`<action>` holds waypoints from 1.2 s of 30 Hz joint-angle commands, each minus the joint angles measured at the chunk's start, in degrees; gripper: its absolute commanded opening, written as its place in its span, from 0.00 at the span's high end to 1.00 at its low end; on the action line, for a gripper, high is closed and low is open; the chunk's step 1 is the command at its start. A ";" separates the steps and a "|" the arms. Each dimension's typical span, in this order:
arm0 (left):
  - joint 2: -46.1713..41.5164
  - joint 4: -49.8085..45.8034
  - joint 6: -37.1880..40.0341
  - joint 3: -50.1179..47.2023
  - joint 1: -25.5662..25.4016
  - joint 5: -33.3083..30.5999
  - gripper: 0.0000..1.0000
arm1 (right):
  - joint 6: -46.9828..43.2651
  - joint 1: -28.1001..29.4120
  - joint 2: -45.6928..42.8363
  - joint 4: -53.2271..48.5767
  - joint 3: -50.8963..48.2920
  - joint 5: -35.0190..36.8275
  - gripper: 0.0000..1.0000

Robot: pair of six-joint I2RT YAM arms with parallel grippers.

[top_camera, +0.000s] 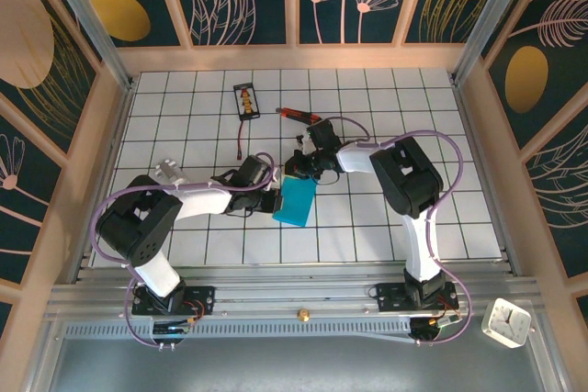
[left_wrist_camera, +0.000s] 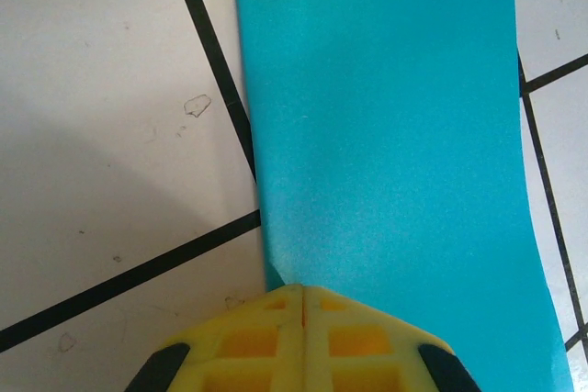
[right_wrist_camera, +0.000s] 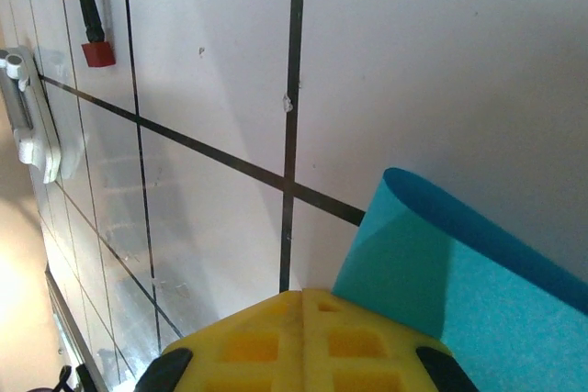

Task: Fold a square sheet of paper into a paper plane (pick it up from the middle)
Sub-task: First fold in half a square sheet of paper at the center of the table.

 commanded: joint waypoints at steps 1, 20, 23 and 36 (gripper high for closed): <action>6.28 -19.00 1.40 -5.51 -1.24 -3.85 1.00 | -1.02 -1.18 2.66 -2.28 2.25 4.61 1.00; 6.81 -19.09 1.37 -5.34 -2.27 -4.81 1.00 | 0.17 -5.53 7.15 -5.30 8.50 8.01 1.00; 6.72 -19.09 1.40 -5.34 -2.40 -4.88 1.00 | -0.11 -6.20 7.94 -5.95 9.32 8.76 1.00; 6.48 -19.08 1.36 -5.34 -2.56 -5.34 1.00 | -0.79 -9.45 10.77 -8.64 16.13 10.18 1.00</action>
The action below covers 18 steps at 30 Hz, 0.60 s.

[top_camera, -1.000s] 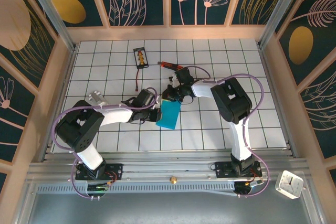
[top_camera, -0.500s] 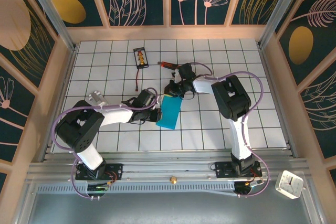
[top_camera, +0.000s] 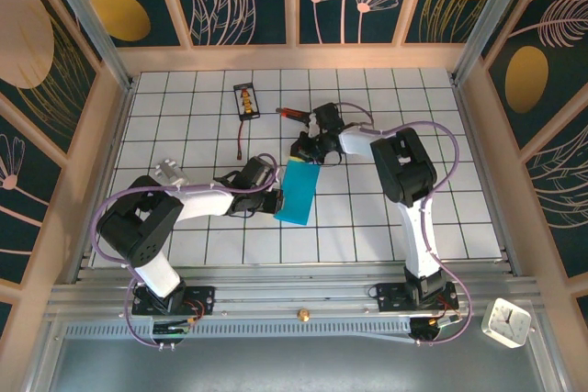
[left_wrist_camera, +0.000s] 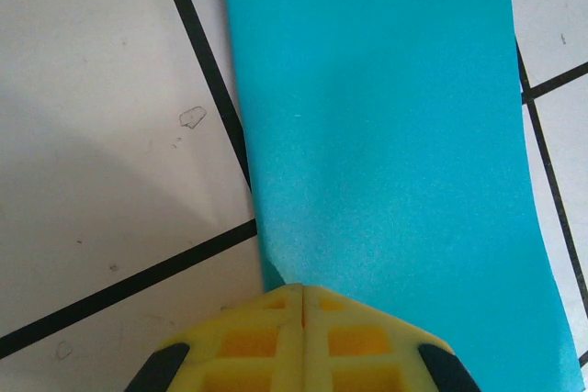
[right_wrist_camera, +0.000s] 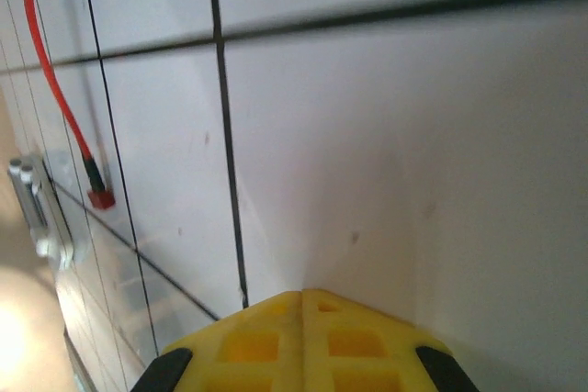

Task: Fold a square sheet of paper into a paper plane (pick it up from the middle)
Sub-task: First fold in half a square sheet of paper at the center of the table.

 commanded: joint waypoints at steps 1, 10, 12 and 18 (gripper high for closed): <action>6.31 -19.45 1.37 -5.45 -1.08 -2.36 1.00 | -1.41 -3.92 3.06 -0.71 2.59 9.30 1.00; 5.86 -19.50 1.21 -5.33 -1.00 -2.74 1.00 | -3.55 -4.04 -9.92 6.57 -7.01 4.89 1.00; 5.82 -19.44 1.12 -5.21 -1.03 -2.81 1.00 | -3.00 -2.67 -13.27 8.67 -11.81 3.82 1.00; 5.65 -19.35 0.86 -4.92 -1.01 -2.73 1.00 | -1.14 2.69 -16.82 12.60 -19.97 3.22 1.00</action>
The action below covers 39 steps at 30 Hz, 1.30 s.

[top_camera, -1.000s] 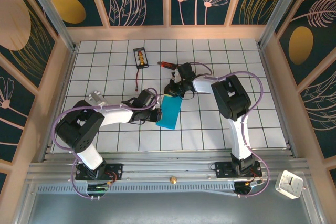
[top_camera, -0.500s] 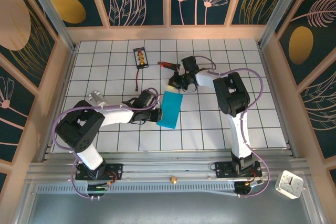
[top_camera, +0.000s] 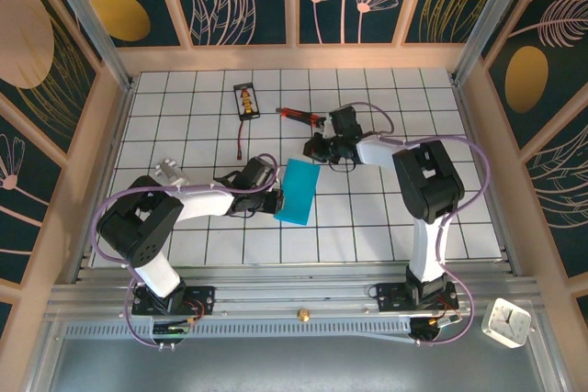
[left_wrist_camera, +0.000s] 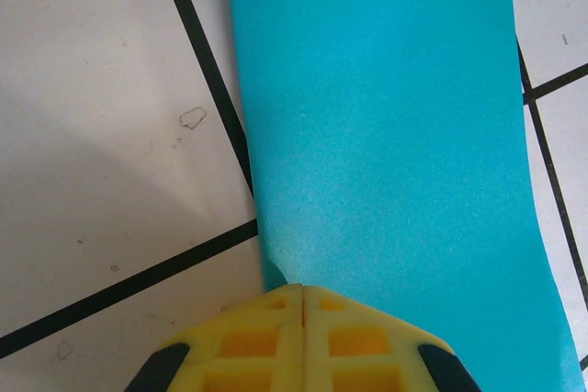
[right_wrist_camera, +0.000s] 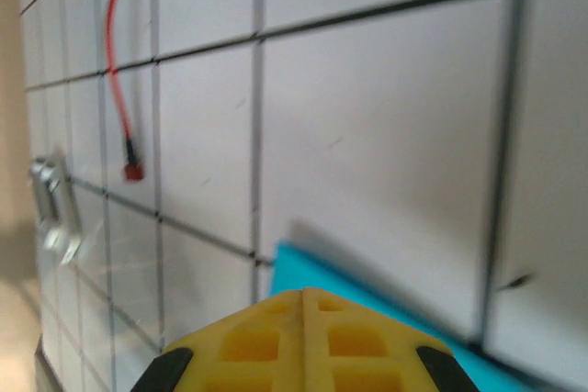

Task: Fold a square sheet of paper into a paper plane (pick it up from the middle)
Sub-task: First fold in half a square sheet of paper at the center of the table.

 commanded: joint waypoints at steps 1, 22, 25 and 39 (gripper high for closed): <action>5.69 -19.29 0.83 -4.97 -0.86 -2.27 1.00 | 1.03 3.37 -0.68 4.63 -2.89 -1.77 1.00; 1.33 -20.94 0.62 0.59 -0.85 -3.62 0.92 | -1.74 5.37 9.70 2.53 -0.36 -0.45 1.00; -2.77 -20.98 0.04 4.08 -0.58 -3.59 0.81 | -2.42 5.41 9.82 2.34 -0.91 -0.62 1.00; -0.06 -1.18 -9.24 7.87 6.78 16.46 1.00 | -2.79 5.03 9.52 3.12 -2.67 -0.89 1.00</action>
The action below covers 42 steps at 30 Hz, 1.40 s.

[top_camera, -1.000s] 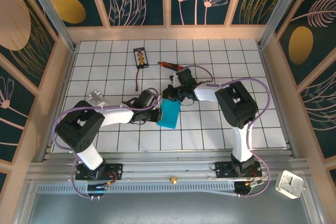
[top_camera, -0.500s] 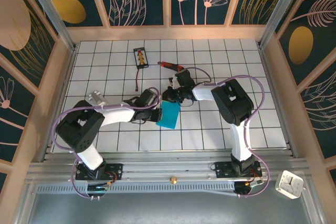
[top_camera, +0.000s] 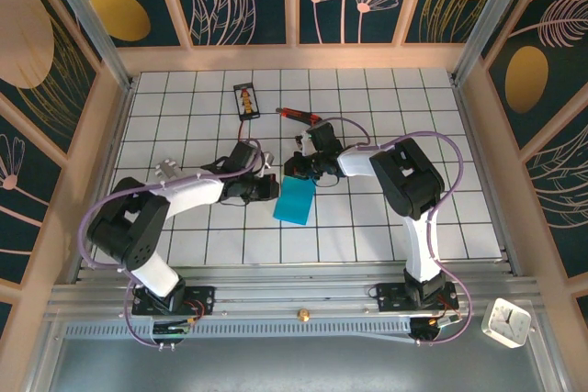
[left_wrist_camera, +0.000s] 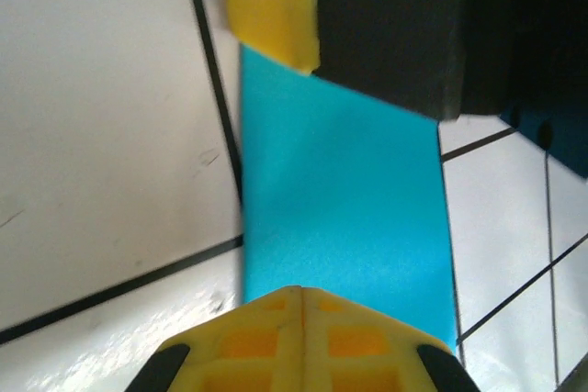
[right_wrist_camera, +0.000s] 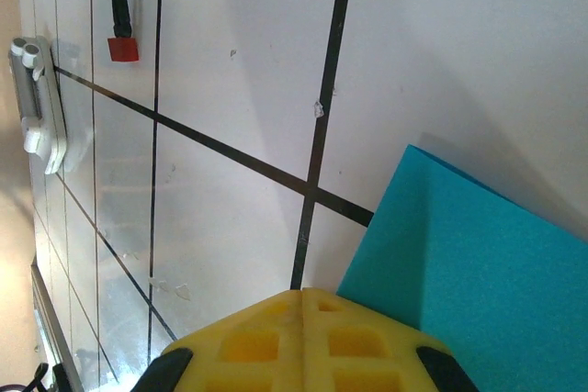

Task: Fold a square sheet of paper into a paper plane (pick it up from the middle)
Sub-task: First fold in half a square sheet of paper at the center of the table.

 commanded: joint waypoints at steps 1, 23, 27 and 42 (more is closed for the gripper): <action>3.10 4.54 -2.04 2.93 0.31 5.26 1.00 | -1.50 -0.96 2.59 -2.91 -2.10 3.55 1.00; 9.92 0.79 2.28 0.13 1.74 5.75 1.00 | -2.46 -1.07 2.76 -4.46 -1.66 4.68 1.00; 8.14 0.70 2.10 -3.55 1.65 6.89 1.00 | -2.59 -1.05 2.93 -4.80 -1.57 4.95 1.00; 3.81 0.51 1.80 -12.29 0.07 10.72 1.00 | -2.95 -1.04 3.11 -5.82 -1.21 5.83 1.00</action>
